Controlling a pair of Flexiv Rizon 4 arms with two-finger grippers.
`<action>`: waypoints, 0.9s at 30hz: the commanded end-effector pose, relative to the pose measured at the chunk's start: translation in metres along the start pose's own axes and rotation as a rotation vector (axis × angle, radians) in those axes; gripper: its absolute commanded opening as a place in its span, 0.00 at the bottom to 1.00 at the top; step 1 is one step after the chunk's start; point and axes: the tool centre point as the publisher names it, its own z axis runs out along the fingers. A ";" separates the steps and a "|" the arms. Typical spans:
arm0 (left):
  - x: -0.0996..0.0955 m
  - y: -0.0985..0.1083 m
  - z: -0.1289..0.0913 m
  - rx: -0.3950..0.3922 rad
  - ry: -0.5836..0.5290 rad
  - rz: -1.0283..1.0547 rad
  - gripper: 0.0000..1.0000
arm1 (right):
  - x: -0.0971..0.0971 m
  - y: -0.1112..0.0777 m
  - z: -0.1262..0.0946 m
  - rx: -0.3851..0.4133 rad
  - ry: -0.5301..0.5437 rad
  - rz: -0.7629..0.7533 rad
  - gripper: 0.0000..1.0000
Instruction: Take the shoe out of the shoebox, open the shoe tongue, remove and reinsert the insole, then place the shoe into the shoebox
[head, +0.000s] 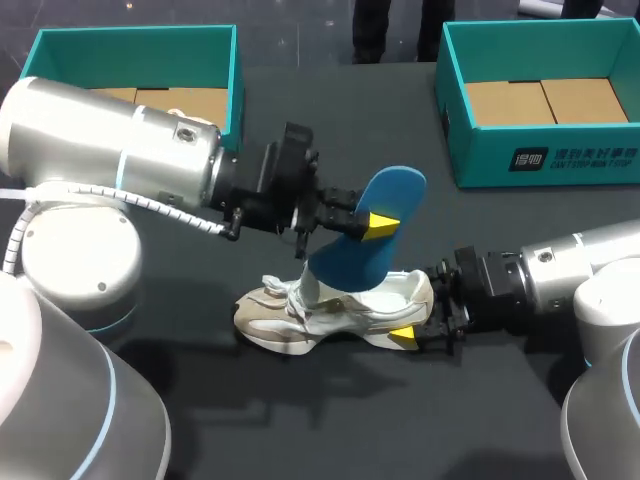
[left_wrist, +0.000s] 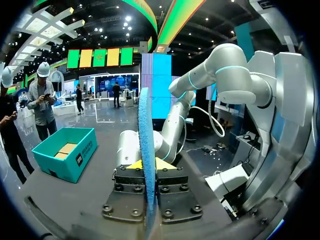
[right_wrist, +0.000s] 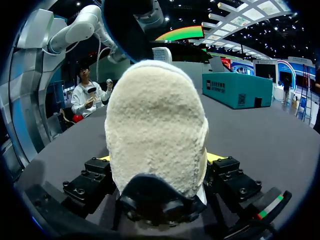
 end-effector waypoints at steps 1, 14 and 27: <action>0.005 -0.009 -0.022 0.126 0.021 -0.061 0.00 | 0.001 -0.001 0.000 0.005 0.000 0.001 0.00; 0.035 -0.030 -0.041 0.245 -0.081 -0.182 0.00 | 0.001 -0.001 0.000 0.005 0.000 0.001 0.00; 0.035 -0.023 -0.049 0.272 0.025 -0.284 0.00 | 0.001 -0.001 0.000 0.005 0.000 0.001 0.00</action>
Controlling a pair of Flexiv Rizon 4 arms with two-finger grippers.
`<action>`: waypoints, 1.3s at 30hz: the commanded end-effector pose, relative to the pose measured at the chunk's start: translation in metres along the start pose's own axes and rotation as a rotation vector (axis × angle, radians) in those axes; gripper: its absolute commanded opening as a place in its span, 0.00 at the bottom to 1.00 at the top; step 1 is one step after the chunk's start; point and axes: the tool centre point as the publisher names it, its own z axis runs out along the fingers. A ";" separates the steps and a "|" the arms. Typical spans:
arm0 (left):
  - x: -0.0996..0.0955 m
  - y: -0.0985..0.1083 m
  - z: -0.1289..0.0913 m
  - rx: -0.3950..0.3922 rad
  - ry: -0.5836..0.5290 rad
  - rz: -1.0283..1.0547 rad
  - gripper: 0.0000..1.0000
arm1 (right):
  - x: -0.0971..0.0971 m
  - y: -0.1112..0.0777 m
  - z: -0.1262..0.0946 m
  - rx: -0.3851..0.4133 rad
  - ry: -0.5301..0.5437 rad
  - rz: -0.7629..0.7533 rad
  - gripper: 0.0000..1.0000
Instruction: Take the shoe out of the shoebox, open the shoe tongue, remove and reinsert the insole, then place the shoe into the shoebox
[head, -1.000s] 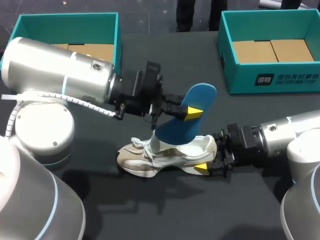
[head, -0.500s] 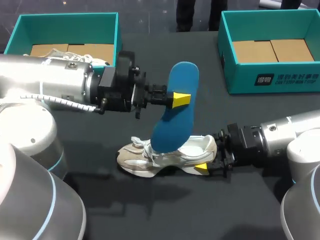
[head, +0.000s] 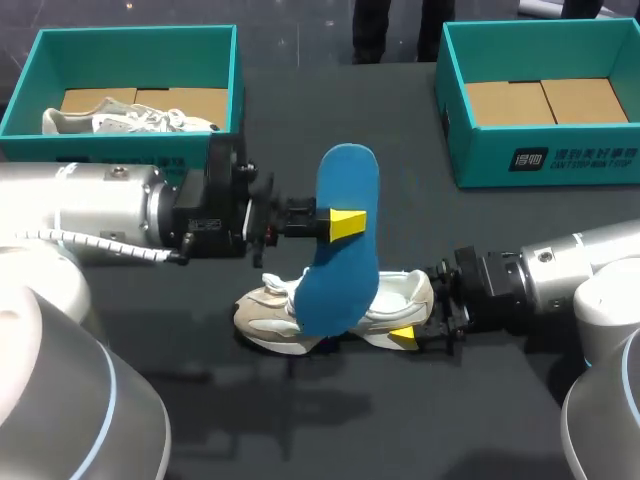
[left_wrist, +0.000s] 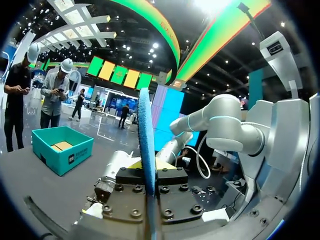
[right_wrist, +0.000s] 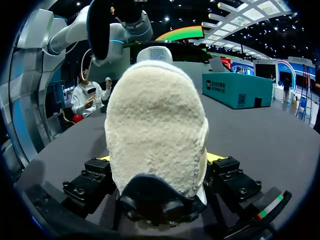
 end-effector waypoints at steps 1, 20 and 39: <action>-0.004 0.004 -0.012 -0.016 0.042 -0.023 0.00 | 0.001 -0.001 0.000 0.005 0.000 0.001 0.00; 0.023 0.003 -0.032 0.012 0.041 -0.045 0.00 | 0.001 -0.001 0.000 0.005 0.000 0.001 0.00; 0.030 0.000 -0.039 0.022 0.055 -0.057 0.00 | 0.001 -0.001 0.000 0.005 0.000 0.001 0.00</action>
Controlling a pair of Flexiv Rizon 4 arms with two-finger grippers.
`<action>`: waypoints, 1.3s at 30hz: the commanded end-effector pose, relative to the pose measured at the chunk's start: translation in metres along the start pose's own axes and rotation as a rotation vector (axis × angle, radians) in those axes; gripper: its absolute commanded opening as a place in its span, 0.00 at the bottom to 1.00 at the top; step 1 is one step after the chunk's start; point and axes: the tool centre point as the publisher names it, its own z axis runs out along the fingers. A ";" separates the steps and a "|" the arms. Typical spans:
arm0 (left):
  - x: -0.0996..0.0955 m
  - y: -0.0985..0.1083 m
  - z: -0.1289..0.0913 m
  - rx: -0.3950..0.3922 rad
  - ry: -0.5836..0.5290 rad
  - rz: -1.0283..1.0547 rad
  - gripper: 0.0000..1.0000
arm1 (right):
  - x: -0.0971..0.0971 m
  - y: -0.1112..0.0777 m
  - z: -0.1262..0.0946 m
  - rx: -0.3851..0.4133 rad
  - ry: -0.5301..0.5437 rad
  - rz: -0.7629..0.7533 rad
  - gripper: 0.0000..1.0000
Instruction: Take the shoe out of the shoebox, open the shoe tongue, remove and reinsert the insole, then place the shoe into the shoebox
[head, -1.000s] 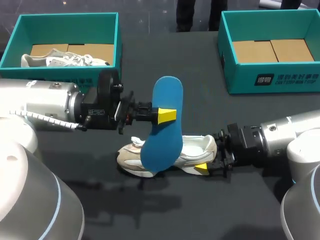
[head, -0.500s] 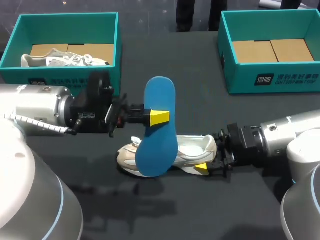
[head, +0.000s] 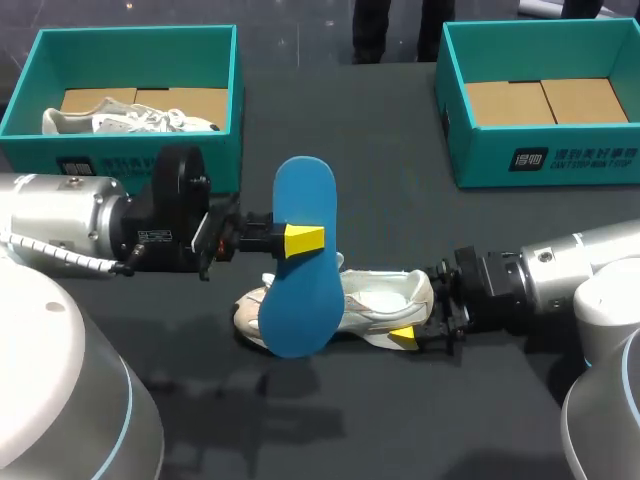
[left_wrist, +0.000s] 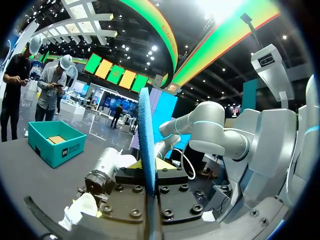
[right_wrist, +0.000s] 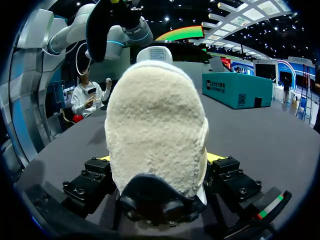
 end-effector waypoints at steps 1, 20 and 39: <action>0.003 0.001 0.000 0.002 -0.004 0.001 0.00 | 0.001 -0.001 0.000 0.005 0.000 0.001 0.00; 0.003 0.001 0.000 0.002 -0.004 0.001 0.00 | -0.003 0.004 -0.023 0.107 -0.066 0.005 1.00; 0.003 0.001 0.000 0.002 -0.004 0.001 0.00 | -0.012 0.021 -0.053 0.608 -0.111 0.028 1.00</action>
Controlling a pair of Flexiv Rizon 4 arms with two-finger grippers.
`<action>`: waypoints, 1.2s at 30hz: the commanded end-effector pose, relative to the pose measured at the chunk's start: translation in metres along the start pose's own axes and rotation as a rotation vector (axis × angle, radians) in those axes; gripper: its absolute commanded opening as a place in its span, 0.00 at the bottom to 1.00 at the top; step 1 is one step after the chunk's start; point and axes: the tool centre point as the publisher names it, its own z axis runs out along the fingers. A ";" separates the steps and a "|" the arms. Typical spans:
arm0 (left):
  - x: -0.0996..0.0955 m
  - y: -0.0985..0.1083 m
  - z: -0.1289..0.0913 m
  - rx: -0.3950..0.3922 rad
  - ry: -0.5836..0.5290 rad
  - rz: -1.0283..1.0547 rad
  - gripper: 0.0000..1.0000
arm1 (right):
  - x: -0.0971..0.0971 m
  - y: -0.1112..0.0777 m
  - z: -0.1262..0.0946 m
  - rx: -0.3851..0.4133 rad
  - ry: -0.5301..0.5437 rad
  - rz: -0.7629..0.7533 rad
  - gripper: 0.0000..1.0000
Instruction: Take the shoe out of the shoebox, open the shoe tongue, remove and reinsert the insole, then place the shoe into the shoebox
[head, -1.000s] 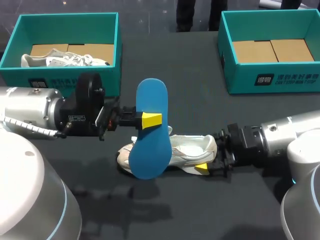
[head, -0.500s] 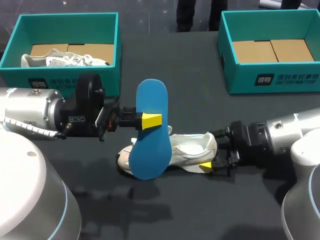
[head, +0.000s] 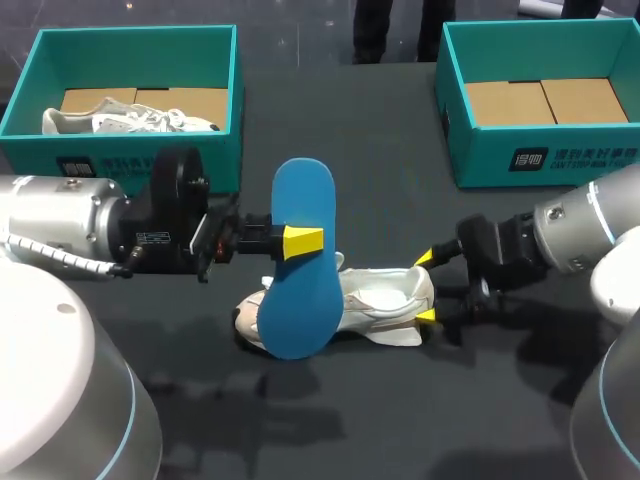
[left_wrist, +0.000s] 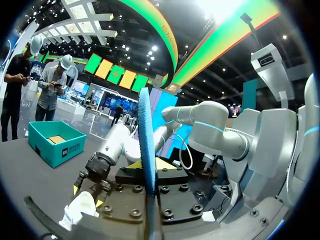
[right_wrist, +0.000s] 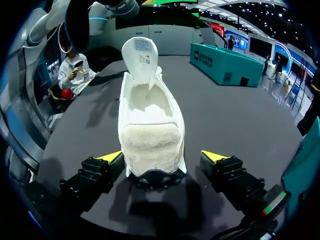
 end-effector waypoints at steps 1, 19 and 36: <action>0.001 0.001 0.000 0.002 -0.001 -0.001 0.00 | 0.001 0.008 0.000 0.234 0.000 -0.010 1.00; 0.001 0.001 0.000 0.002 -0.001 -0.001 0.00 | 0.005 0.019 -0.012 0.591 -0.009 0.022 1.00; 0.001 0.001 0.000 0.002 -0.001 -0.001 0.00 | 0.015 0.030 -0.012 0.759 -0.028 0.068 1.00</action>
